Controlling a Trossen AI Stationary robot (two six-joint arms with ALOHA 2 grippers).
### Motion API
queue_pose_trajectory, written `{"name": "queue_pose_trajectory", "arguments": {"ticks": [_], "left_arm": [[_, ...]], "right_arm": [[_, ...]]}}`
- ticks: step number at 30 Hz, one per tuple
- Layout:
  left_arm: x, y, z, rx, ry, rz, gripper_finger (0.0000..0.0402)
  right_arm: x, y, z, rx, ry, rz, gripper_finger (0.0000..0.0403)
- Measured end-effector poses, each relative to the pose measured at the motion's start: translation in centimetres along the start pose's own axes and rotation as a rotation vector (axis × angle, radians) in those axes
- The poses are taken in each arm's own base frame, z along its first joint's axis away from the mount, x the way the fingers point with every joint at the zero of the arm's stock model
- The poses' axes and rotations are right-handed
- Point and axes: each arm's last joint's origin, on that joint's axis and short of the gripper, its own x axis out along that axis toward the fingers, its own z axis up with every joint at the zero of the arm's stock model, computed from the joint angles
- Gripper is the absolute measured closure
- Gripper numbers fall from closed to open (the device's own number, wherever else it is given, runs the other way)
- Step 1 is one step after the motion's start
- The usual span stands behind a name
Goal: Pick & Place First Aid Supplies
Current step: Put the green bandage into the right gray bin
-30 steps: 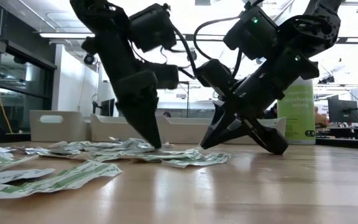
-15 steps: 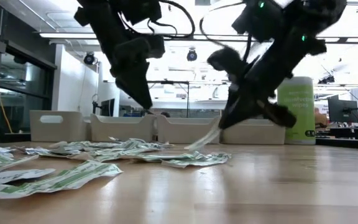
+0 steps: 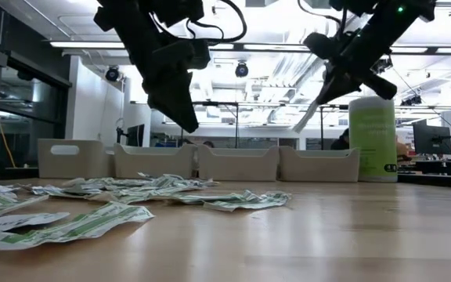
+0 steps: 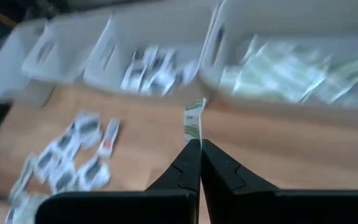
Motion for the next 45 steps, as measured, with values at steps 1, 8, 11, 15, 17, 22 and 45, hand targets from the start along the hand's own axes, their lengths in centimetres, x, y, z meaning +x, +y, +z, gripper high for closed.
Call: {"name": "queue_pose_trajectory", "arguments": {"ticks": [1,8,11,15,17,22,45], "left_arm": [[0.0,0.0,0.0,-0.003,0.000,0.000,0.0275],[0.0,0.0,0.1,-0.029,-0.010,0.019,0.0275],[0.0,0.1,0.1,-0.039,-0.012,0.024,0.0275],[0.0,0.1,0.1,-0.063,-0.018,0.039,0.0276],[0.0,0.1,0.1,-0.080,-0.021,0.045,0.0276],[0.0,0.2,0.1,-0.109,-0.017,0.049,0.0276],[-6.1,3.4,-7.4,-0.364,-0.360,-0.046,0.0275]], "right_arm": [[-0.1,-0.4,0.6,0.003,-0.020,-0.009,0.0403],[1.2,-2.4,3.4,-0.009,-0.076,-0.109,0.0403],[2.3,-3.3,4.3,-0.010,-0.067,-0.161,0.0403],[4.0,-4.5,5.4,-0.002,-0.052,-0.209,0.0403],[5.0,-4.9,5.9,0.012,-0.044,-0.208,0.0403],[7.9,-6.0,7.0,0.059,-0.019,-0.179,0.0403],[10.8,-8.3,7.2,0.131,0.124,-0.174,0.0397]]}}
